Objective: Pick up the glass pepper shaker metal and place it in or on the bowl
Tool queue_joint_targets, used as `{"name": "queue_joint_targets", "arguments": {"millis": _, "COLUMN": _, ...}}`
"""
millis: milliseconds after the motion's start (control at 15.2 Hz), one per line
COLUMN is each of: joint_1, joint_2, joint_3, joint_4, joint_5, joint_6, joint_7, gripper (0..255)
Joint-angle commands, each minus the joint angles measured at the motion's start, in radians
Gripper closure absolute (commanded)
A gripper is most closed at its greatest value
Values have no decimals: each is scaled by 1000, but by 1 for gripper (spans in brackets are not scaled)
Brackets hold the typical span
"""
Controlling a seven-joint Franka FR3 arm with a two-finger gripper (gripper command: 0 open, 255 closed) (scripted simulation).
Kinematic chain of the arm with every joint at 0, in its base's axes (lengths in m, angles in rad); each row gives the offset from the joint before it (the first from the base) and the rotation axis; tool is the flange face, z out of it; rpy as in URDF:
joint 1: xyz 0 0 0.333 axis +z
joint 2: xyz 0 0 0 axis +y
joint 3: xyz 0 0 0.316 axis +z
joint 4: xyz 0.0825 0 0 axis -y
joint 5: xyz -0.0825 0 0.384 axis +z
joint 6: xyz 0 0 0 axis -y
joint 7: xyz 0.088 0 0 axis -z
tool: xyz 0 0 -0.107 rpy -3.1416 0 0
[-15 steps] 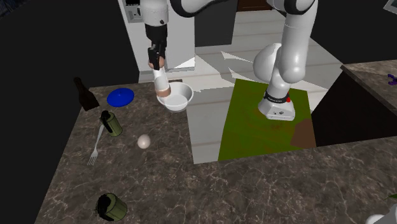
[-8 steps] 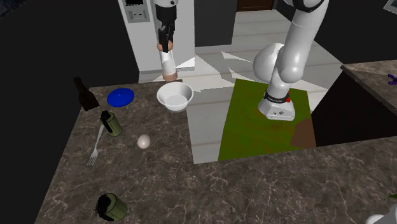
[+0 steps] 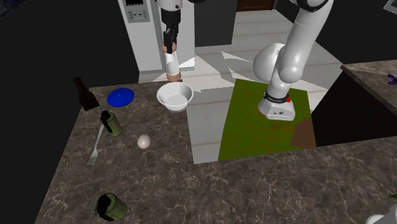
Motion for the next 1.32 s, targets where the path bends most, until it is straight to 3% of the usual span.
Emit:
{"name": "queue_joint_targets", "arguments": {"millis": 0, "joint_1": 0, "joint_2": -2, "joint_3": 0, "joint_4": -31, "joint_5": 1, "joint_6": 30, "joint_7": 0, "gripper": 255}}
{"name": "queue_joint_targets", "arguments": {"millis": 1254, "joint_1": 1, "joint_2": 18, "joint_3": 2, "joint_4": -260, "joint_5": -8, "joint_6": 277, "joint_7": 9, "gripper": 255}}
